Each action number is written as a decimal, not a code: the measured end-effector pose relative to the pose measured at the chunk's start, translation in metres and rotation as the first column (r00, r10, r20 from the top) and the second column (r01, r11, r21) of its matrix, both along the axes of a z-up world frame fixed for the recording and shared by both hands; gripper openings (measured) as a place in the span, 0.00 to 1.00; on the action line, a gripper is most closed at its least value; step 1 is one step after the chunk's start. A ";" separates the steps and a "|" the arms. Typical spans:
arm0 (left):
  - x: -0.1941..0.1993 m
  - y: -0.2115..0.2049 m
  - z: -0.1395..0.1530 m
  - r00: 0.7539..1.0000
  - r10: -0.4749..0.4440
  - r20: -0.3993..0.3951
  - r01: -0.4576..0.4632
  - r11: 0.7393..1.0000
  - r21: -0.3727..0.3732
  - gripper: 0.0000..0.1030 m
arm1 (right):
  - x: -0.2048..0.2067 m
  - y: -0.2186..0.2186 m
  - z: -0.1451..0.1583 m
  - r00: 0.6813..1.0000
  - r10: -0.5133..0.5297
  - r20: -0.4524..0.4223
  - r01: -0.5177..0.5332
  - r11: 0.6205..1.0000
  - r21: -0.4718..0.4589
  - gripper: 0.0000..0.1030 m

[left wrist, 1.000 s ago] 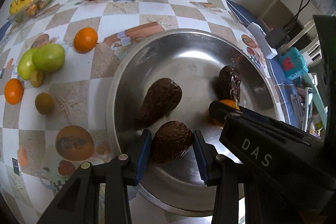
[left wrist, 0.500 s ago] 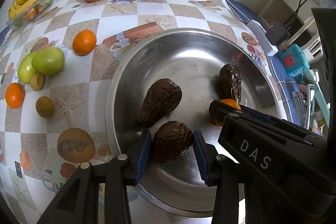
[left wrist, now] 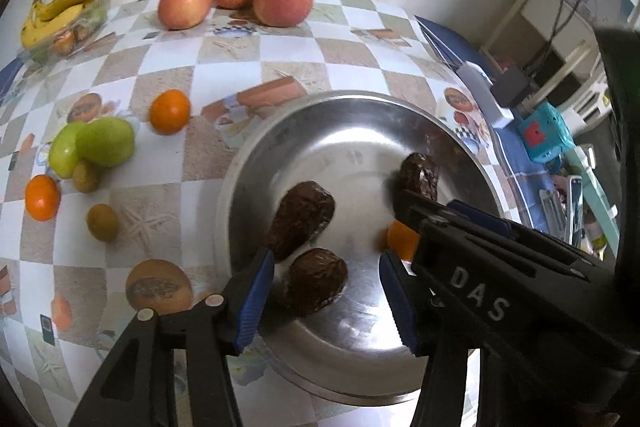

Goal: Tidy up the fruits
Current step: 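Carry the orange and date into the steel bowl and open both grippers, then withdraw both grippers from the bowl toward the remaining fruit, then grasp a small brown kiwi with the right gripper while the left gripper grasps an orange, then carry the kiwi and orange into the steel bowl and open both grippers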

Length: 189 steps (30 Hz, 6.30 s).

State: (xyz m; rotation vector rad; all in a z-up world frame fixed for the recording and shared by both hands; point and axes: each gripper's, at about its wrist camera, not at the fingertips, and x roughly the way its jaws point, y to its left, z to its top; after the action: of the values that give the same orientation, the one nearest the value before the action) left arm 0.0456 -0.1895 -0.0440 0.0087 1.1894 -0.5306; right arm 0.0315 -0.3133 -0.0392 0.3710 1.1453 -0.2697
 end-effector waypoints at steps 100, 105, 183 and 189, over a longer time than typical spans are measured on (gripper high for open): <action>0.109 0.212 -0.027 0.847 0.528 -0.058 -0.530 0.848 -0.018 0.54 | 0.075 0.201 -0.034 0.862 0.500 0.081 -0.500 0.866 -0.028 0.39; 0.108 0.216 -0.027 0.839 0.540 -0.064 -0.541 0.841 -0.005 0.53 | 0.075 0.196 -0.034 0.868 0.490 0.080 -0.489 0.872 -0.027 0.26; 0.030 0.003 0.002 0.985 -0.020 0.169 0.008 0.997 0.071 0.37 | 0.033 -0.008 -0.020 0.999 0.012 0.040 -0.017 0.994 0.112 0.27; 0.030 0.003 0.002 0.985 -0.022 0.172 0.010 0.997 0.076 0.37 | 0.032 -0.008 -0.021 0.999 0.009 0.035 -0.013 0.994 0.108 0.27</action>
State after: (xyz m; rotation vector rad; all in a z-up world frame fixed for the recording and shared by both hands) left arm 0.0753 -0.1867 -0.0423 0.1258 1.0398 -0.4893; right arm 0.0638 -0.3217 -0.0606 0.4627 1.1308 -0.1913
